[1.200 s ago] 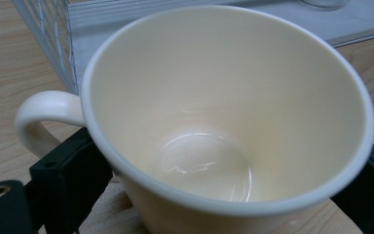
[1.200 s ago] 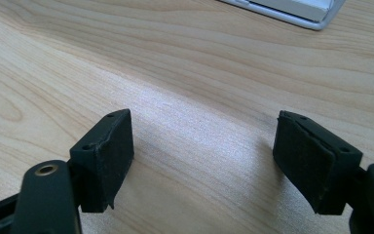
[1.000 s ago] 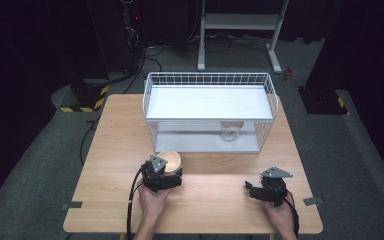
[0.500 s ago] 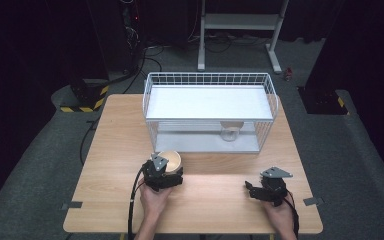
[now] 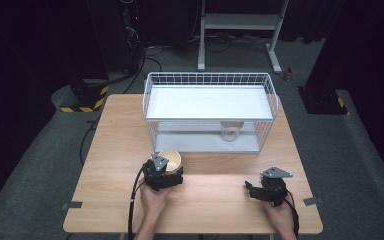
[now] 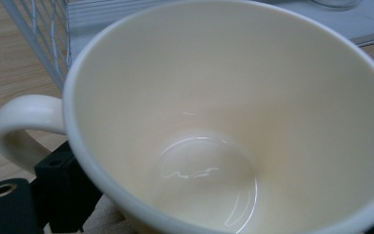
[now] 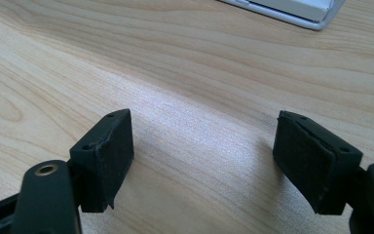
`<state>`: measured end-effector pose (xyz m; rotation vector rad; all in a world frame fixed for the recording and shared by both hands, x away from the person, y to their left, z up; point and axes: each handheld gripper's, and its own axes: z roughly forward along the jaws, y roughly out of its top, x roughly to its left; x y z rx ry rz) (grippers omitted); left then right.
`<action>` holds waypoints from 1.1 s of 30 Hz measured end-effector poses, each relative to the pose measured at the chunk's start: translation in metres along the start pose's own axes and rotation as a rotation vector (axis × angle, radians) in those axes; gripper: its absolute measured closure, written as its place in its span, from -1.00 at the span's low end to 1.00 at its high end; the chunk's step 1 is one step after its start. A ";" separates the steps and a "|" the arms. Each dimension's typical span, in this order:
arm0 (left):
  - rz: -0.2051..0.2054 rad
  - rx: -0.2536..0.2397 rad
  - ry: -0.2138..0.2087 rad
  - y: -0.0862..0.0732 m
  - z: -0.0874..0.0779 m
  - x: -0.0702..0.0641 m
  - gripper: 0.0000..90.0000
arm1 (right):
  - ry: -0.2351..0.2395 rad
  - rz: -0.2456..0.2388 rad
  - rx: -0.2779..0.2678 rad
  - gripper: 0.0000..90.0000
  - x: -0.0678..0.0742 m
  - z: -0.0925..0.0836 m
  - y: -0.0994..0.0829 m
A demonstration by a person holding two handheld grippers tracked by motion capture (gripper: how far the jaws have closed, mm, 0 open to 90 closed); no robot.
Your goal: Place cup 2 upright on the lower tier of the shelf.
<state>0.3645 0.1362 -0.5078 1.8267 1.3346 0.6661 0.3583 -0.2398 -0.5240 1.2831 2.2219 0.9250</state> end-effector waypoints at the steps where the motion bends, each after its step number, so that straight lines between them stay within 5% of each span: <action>1: 0.003 -0.002 0.000 0.000 0.000 0.000 -0.82 | 0.000 0.002 0.000 -0.50 0.000 0.000 0.000; 22: 0.029 -0.018 -0.021 0.000 0.001 -0.004 -0.82 | 0.000 0.005 0.003 -0.50 0.000 0.000 0.000; 33: 0.060 -0.019 -0.053 0.015 0.001 -0.012 -0.82 | 0.000 0.005 0.002 -0.50 0.000 0.000 0.000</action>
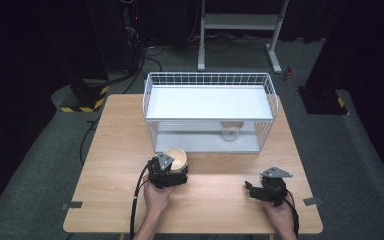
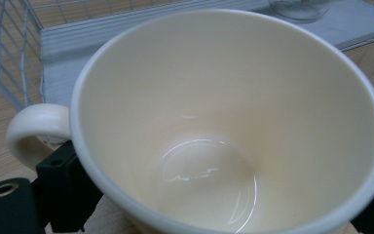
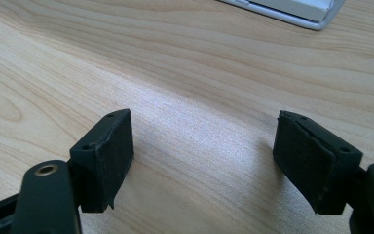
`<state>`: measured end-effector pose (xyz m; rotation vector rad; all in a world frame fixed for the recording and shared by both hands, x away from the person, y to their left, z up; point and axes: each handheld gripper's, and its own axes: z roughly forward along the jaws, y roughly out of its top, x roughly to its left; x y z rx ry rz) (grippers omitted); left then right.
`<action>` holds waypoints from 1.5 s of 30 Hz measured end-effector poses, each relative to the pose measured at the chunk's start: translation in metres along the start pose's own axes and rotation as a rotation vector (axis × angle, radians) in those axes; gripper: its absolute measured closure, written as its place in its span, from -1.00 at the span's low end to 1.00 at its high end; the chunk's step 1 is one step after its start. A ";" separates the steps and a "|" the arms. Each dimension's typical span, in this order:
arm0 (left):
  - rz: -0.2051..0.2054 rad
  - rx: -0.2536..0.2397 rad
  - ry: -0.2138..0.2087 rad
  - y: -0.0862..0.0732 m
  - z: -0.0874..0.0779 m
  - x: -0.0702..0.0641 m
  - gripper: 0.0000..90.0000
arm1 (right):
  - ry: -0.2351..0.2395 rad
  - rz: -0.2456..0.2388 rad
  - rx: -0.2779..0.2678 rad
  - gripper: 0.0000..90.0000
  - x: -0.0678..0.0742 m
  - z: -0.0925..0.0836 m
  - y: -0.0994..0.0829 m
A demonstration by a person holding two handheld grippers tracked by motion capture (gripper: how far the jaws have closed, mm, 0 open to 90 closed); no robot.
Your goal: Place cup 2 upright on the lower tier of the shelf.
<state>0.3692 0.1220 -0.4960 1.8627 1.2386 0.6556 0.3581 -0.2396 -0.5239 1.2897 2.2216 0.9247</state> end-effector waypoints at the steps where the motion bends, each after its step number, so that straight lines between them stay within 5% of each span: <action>1: 0.004 0.002 -0.001 0.001 0.001 -0.001 -0.82 | 0.000 -0.002 0.000 -0.50 0.000 0.000 0.000; 13: 0.022 0.007 -0.022 0.017 0.010 -0.003 -0.82 | 0.000 0.000 -0.002 -0.49 0.000 0.000 0.000; 23: -0.002 0.010 -0.036 0.032 0.021 0.000 -0.81 | 0.000 0.000 -0.002 -0.50 0.000 0.000 0.000; 38: 0.012 0.025 -0.021 0.047 0.038 0.002 -0.81 | 0.000 0.000 -0.002 -0.50 0.000 0.000 0.000; 45: -0.014 0.020 -0.017 0.049 0.046 0.005 -0.81 | 0.000 0.000 -0.002 -0.49 0.000 0.000 0.000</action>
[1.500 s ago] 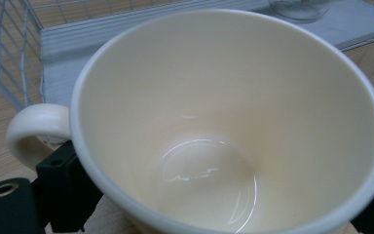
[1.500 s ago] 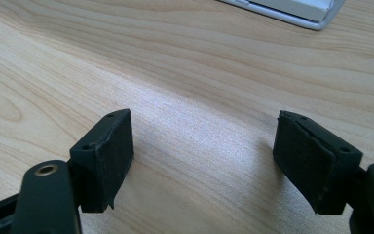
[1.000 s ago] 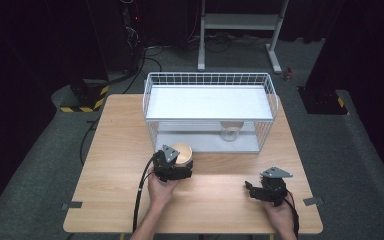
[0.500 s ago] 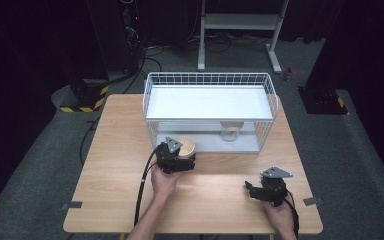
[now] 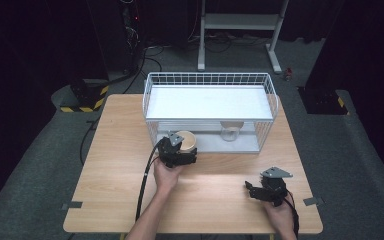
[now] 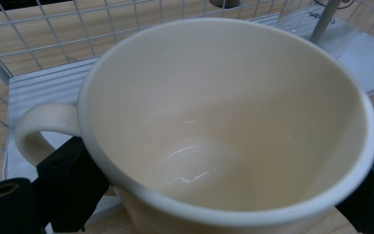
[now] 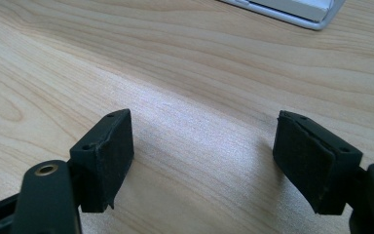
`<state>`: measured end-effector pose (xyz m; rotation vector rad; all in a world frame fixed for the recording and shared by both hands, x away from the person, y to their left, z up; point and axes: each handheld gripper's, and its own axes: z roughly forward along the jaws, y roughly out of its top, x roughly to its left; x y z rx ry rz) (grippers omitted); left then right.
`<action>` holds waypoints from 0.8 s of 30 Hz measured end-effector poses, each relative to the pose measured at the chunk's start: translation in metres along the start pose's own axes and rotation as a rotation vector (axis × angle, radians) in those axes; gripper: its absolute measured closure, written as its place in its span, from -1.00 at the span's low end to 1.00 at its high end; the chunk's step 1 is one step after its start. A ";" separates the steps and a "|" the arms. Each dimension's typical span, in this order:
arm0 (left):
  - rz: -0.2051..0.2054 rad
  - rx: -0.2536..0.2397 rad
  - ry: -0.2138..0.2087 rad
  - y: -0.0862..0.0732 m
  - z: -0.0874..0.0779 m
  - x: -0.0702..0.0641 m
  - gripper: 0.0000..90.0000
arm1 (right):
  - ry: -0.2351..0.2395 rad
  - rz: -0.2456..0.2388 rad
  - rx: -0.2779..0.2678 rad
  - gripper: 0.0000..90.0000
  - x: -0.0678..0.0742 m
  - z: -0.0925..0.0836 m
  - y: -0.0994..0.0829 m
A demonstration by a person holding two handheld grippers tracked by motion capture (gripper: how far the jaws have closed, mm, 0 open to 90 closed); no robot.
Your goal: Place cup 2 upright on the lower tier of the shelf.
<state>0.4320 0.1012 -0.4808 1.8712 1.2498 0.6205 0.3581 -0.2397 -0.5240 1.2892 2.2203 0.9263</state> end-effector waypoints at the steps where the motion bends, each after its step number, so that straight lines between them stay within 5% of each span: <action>1: -0.006 -0.001 -0.001 0.000 0.000 0.000 -0.81 | 0.000 -0.001 0.000 -0.50 0.000 0.000 0.000; 24: 0.010 -0.026 0.025 0.007 0.020 0.005 -0.81 | 0.000 0.000 0.002 -0.50 0.000 0.000 0.000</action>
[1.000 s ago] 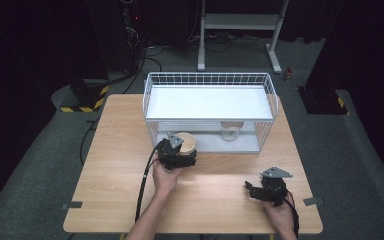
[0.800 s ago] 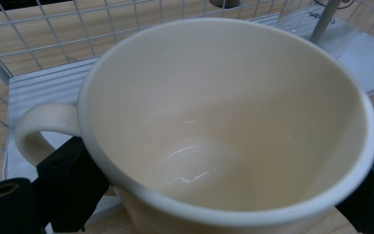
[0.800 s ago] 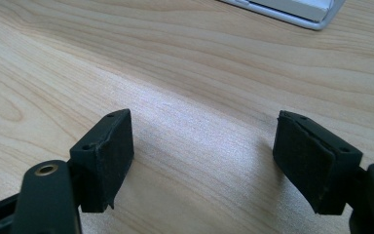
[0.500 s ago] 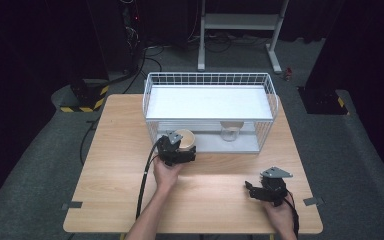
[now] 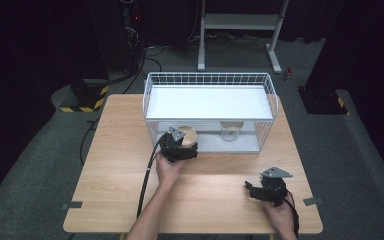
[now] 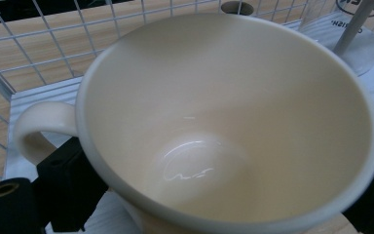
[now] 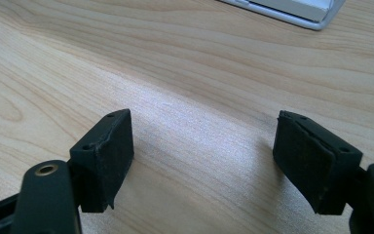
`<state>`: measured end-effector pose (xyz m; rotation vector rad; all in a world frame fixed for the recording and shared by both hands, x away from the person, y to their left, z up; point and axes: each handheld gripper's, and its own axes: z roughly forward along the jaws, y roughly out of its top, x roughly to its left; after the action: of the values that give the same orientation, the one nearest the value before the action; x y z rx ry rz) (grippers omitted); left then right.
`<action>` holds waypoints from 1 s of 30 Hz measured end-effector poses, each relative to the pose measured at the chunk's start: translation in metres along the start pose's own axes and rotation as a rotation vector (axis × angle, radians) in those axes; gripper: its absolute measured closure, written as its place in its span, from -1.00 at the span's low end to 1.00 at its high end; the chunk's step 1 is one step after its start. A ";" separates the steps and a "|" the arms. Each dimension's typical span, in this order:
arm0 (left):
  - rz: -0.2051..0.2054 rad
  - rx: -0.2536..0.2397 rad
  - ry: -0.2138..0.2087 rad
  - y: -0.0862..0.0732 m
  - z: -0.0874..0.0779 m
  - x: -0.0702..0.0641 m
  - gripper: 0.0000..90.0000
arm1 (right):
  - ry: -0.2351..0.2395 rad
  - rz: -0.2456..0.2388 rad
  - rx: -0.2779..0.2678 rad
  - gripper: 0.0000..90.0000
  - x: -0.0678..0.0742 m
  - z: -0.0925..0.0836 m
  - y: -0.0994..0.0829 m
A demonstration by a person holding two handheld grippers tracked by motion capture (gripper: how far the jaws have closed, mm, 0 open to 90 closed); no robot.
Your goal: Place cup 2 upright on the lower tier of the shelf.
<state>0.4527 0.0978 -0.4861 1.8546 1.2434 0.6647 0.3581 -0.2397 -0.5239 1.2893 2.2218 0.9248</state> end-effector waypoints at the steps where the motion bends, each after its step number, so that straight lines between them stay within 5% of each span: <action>1: -0.001 -0.004 0.002 0.000 0.000 0.000 -0.81 | 0.000 0.000 0.000 -0.50 0.000 0.000 0.000; 30: 0.011 0.039 0.006 0.008 0.000 0.004 -0.95 | 0.000 0.000 0.000 -0.49 0.000 0.000 0.000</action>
<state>0.4582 0.0995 -0.4796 1.8936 1.2596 0.6570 0.3580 -0.2397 -0.5239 1.2895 2.2217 0.9246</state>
